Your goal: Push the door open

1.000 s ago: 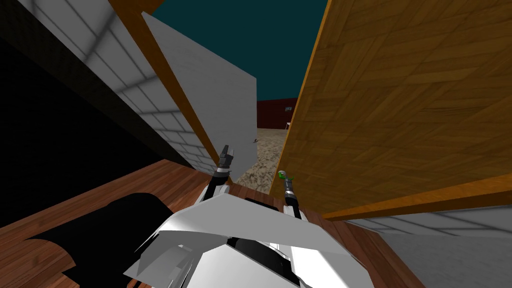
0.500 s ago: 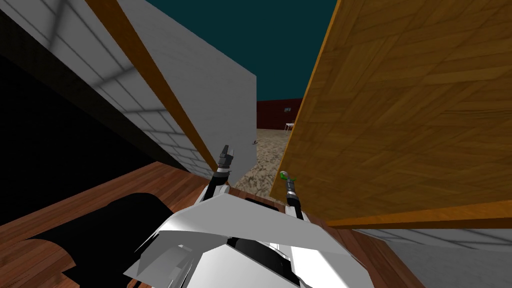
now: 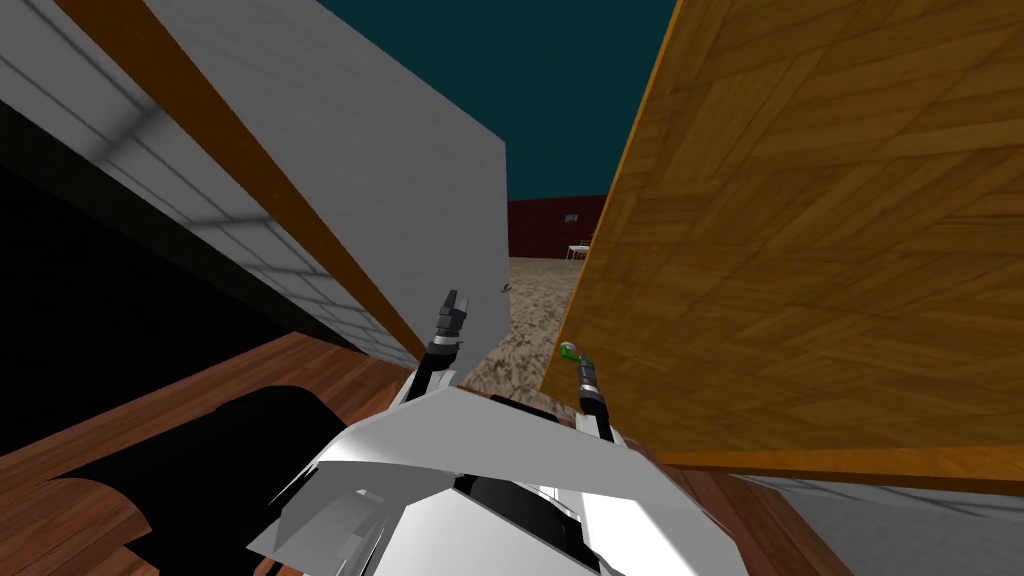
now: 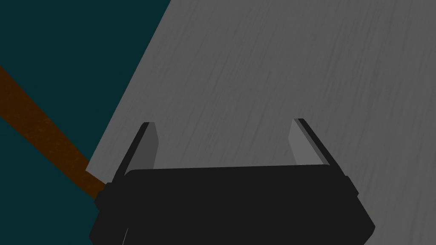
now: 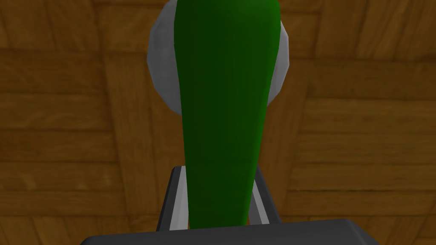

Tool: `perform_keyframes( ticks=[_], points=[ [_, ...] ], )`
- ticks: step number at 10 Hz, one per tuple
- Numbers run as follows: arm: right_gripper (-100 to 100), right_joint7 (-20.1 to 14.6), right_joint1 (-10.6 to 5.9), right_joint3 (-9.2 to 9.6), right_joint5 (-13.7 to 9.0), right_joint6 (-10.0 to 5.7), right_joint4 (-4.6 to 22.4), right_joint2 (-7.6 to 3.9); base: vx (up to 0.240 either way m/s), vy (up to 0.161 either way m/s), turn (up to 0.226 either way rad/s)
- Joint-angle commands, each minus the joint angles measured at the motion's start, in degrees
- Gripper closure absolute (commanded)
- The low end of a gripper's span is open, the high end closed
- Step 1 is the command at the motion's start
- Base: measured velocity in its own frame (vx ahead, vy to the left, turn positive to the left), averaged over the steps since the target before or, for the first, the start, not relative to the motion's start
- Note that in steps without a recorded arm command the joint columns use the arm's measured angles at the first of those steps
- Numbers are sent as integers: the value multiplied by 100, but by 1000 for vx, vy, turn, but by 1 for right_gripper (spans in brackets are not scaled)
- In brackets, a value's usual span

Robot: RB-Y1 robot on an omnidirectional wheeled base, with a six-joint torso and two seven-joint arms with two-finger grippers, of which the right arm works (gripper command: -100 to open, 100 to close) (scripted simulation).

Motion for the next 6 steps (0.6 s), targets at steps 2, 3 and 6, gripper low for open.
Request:
perform_keyframes(
  ticks=[2,3,6],
  points=[
    [100,89,-132,-235,-104,-119,122,-112,142,37,-47],
    [100,124,-143,-306,-139,-121,131,-115,173,19,-88],
    [100,232,-178,-522,-245,-126,157,-82,201,54,-86]
  ],
)
